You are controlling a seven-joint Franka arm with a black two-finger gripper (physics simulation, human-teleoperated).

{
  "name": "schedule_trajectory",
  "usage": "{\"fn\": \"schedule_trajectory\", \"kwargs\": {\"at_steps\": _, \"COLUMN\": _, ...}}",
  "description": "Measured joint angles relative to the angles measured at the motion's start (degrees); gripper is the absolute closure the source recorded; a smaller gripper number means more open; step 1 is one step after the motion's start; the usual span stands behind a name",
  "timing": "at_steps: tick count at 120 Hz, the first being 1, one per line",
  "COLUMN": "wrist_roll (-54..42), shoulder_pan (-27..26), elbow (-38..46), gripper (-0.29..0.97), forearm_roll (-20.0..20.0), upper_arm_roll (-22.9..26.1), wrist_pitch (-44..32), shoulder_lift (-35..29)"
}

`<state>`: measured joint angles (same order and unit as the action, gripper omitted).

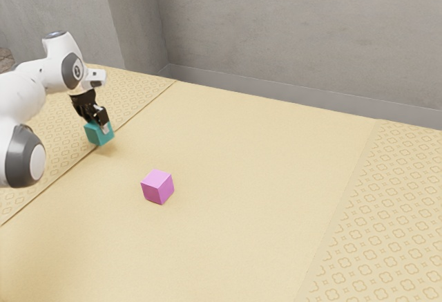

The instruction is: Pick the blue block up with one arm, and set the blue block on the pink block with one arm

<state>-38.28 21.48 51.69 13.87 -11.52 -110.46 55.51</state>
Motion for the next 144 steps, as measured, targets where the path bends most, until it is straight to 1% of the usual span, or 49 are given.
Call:
{"fn": "schedule_trajectory", "kwargs": {"at_steps": 13, "wrist_roll": 0.3, "shoulder_pan": -0.3, "elbow": 1.0, "gripper": 0.41, "forearm_roll": -0.1, "upper_arm_roll": -0.3, "wrist_pitch": 0.8, "shoulder_lift": -0.5}}
{"fn": "schedule_trajectory", "kwargs": {"at_steps": 26, "wrist_roll": 0.9, "shoulder_pan": -2.9, "elbow": 10.8, "gripper": 0.45, "forearm_roll": -0.1, "upper_arm_roll": -2.0, "wrist_pitch": -0.2, "shoulder_lift": -6.8}}
{"fn": "schedule_trajectory", "kwargs": {"at_steps": 42, "wrist_roll": 2.0, "shoulder_pan": -6.8, "elbow": 19.4, "gripper": 0.48, "forearm_roll": -0.2, "upper_arm_roll": -4.5, "wrist_pitch": -2.6, "shoulder_lift": -12.6}}
{"fn": "schedule_trajectory", "kwargs": {"at_steps": 65, "wrist_roll": 3.9, "shoulder_pan": -11.2, "elbow": 33.8, "gripper": 0.48, "forearm_roll": -0.5, "upper_arm_roll": -5.0, "wrist_pitch": -9.3, "shoulder_lift": -22.7}}
{"fn": "schedule_trajectory", "kwargs": {"at_steps": 69, "wrist_roll": 4.3, "shoulder_pan": -11.9, "elbow": 35.0, "gripper": 0.49, "forearm_roll": -1.0, "upper_arm_roll": -5.0, "wrist_pitch": -10.4, "shoulder_lift": -23.6}}
{"fn": "schedule_trajectory", "kwargs": {"at_steps": 77, "wrist_roll": 5.4, "shoulder_pan": -13.8, "elbow": 36.2, "gripper": 0.49, "forearm_roll": -3.3, "upper_arm_roll": -5.0, "wrist_pitch": -12.0, "shoulder_lift": -25.3}}
{"fn": "schedule_trajectory", "kwargs": {"at_steps": 93, "wrist_roll": 7.6, "shoulder_pan": -17.7, "elbow": 37.5, "gripper": 0.5, "forearm_roll": -6.1, "upper_arm_roll": -5.0, "wrist_pitch": -13.9, "shoulder_lift": -26.2}}
{"fn": "schedule_trajectory", "kwargs": {"at_steps": 129, "wrist_roll": 12.6, "shoulder_pan": -25.7, "elbow": 45.6, "gripper": 0.52, "forearm_roll": -7.8, "upper_arm_roll": -5.1, "wrist_pitch": -15.8, "shoulder_lift": -33.1}}
{"fn": "schedule_trajectory", "kwargs": {"at_steps": 144, "wrist_roll": 15.3, "shoulder_pan": -27.6, "elbow": 49.5, "gripper": 0.53, "forearm_roll": -8.6, "upper_arm_roll": -5.1, "wrist_pitch": -16.1, "shoulder_lift": -35.6}}
